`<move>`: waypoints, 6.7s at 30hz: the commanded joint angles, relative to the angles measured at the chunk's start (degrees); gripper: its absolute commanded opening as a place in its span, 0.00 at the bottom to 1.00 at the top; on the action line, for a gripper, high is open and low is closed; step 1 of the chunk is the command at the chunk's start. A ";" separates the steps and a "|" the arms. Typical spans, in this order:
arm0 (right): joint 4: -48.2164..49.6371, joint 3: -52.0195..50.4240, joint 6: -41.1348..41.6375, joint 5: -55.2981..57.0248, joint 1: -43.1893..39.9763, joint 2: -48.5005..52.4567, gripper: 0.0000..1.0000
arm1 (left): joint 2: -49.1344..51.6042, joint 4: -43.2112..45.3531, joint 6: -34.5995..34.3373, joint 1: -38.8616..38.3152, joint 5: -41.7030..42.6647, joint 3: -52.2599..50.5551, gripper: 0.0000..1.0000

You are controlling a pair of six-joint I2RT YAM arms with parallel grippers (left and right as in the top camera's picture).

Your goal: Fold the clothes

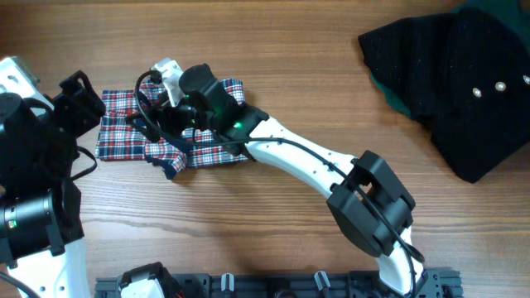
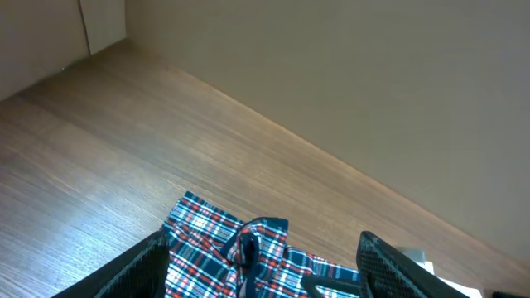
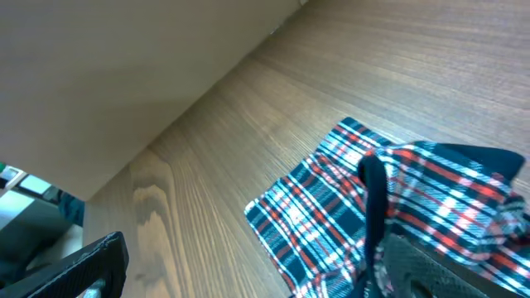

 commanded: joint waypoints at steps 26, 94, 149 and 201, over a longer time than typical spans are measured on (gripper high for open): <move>-50.49 7.98 -12.07 0.61 -29.46 -2.80 1.00 | 37.09 0.55 2.97 -12.76 -4.07 0.44 0.69; -58.34 7.74 -14.78 2.27 -33.16 -2.29 1.00 | 39.10 12.59 4.00 -3.13 6.19 0.48 1.00; -58.90 7.74 -15.91 4.04 -33.18 -2.29 1.00 | 55.63 21.29 -3.17 4.39 4.72 0.48 0.78; -55.43 7.74 -14.84 3.56 -33.18 -2.29 1.00 | 50.71 21.73 1.64 1.92 6.40 8.11 0.99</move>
